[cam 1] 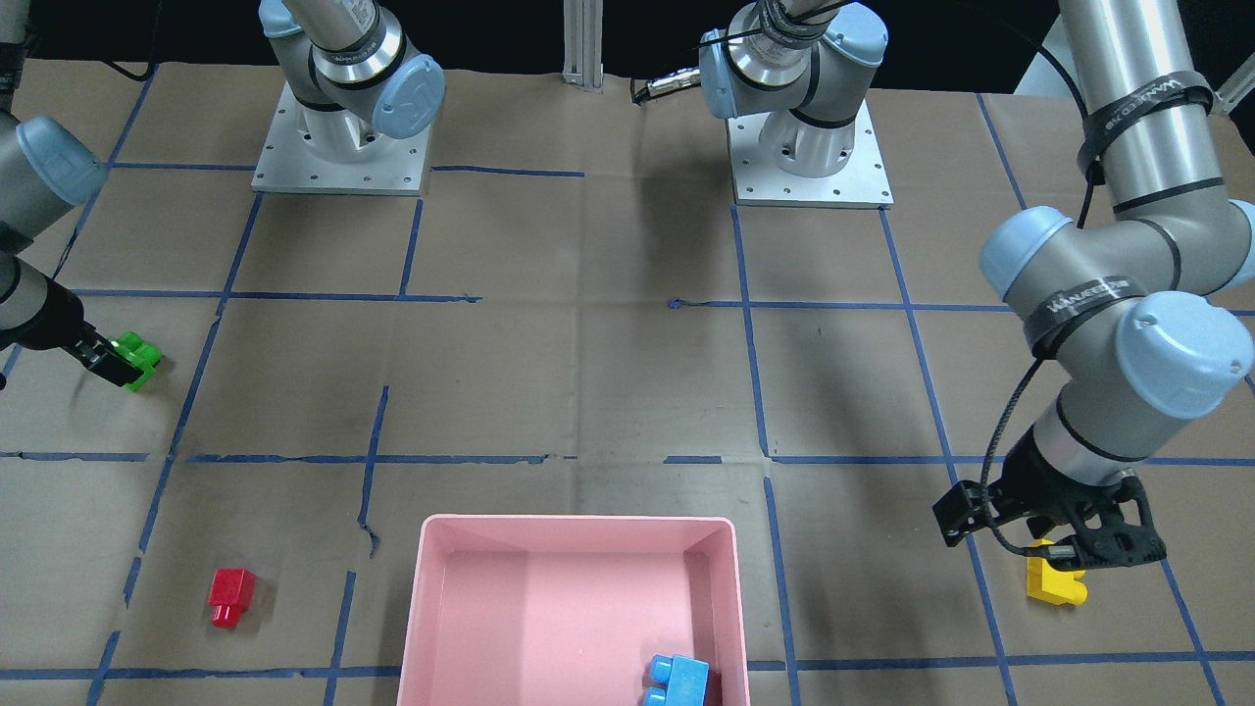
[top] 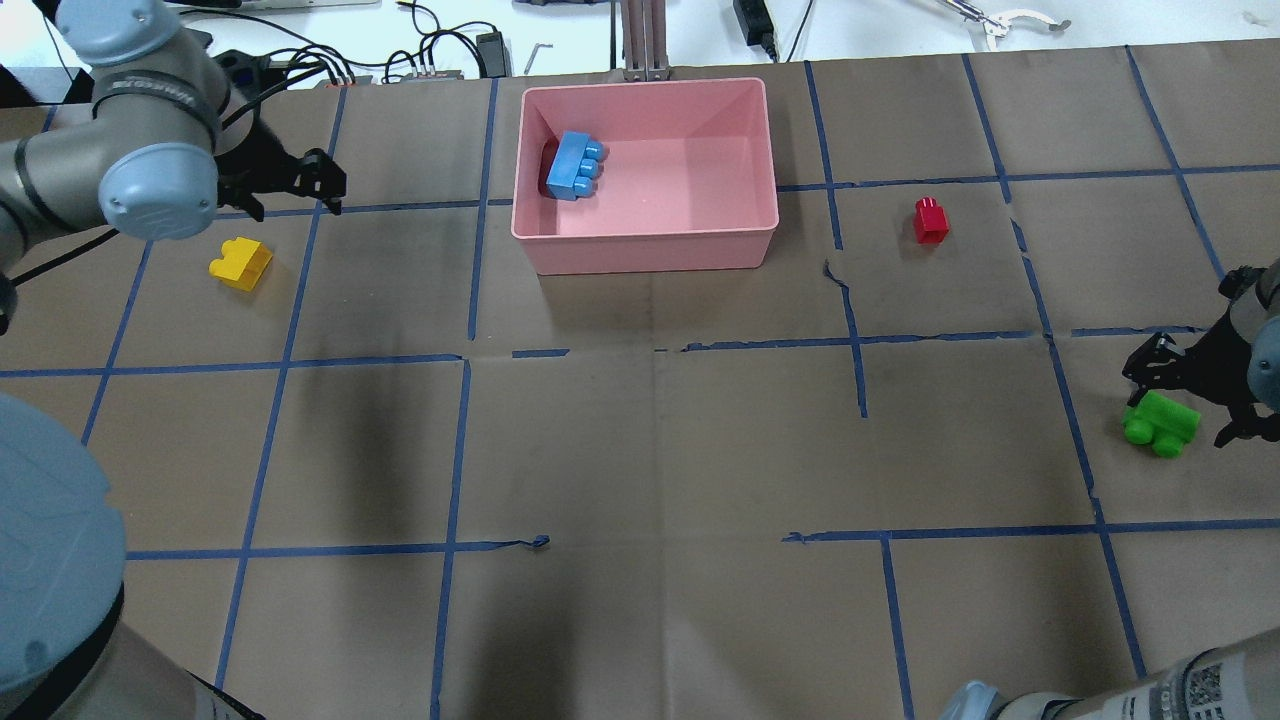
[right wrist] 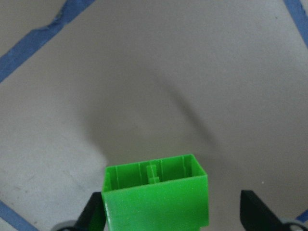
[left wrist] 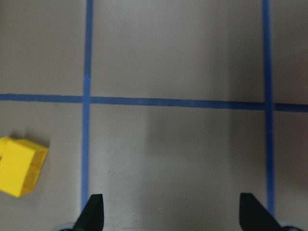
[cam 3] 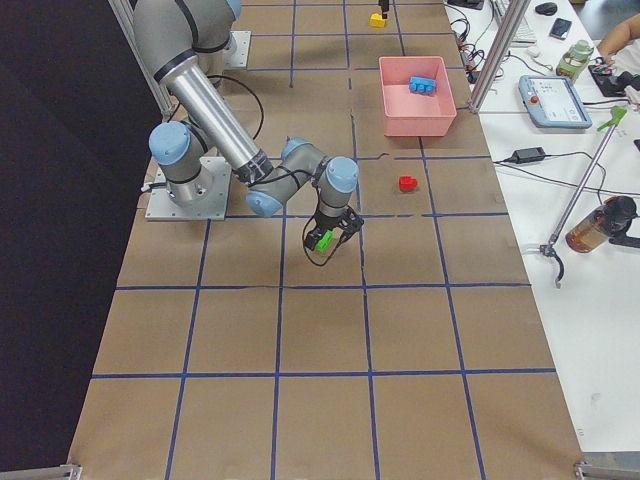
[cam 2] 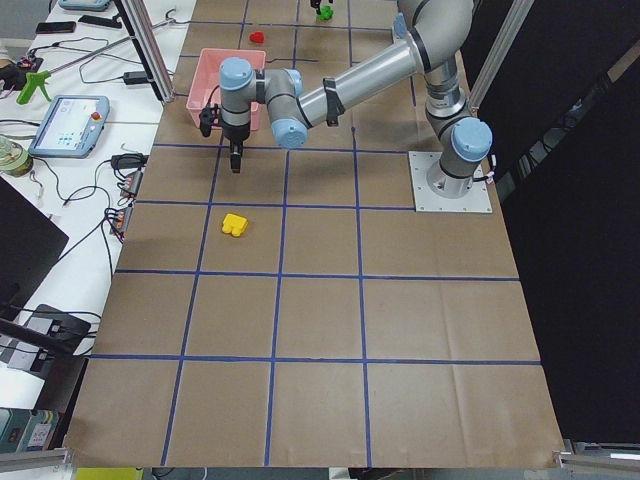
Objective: Put all blocks into box
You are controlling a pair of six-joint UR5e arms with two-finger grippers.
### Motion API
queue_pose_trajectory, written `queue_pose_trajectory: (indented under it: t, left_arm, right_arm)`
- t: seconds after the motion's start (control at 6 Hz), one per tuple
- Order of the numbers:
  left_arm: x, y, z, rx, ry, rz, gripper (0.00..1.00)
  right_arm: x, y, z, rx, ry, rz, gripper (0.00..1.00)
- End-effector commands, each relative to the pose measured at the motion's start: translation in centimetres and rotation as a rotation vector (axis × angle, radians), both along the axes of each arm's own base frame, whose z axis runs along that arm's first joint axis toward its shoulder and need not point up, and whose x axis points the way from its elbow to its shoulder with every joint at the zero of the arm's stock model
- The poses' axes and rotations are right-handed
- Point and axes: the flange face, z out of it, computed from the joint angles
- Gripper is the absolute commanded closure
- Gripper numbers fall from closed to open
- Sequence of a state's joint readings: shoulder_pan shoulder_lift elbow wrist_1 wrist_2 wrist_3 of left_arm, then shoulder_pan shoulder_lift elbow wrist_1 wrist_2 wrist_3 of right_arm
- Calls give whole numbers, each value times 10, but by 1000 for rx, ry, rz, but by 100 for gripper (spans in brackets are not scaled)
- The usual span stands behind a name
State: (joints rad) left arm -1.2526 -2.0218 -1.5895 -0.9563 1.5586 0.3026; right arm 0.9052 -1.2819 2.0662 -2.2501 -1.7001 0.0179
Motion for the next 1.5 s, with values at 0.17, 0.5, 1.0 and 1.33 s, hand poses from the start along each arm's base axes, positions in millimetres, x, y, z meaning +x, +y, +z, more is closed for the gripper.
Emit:
queue_pose_trajectory:
  t: [0.17, 0.5, 1.0, 1.33]
  left_arm:
    - [126, -5, -69, 74, -11, -323, 1]
    - [136, -21, -90, 95, -2, -352, 1]
    - [130, -28, -108, 55, 62, -370, 2]
    - [130, -29, -111, 51, 63, -397, 29]
  right_arm:
    - [1, 1, -1, 10, -6, 1, 64]
    - [-4, -6, 15, -22, 14, -12, 74]
    - [33, -74, 120, -49, -3, 36, 73]
    - [158, -134, 167, -60, 0, 197, 73]
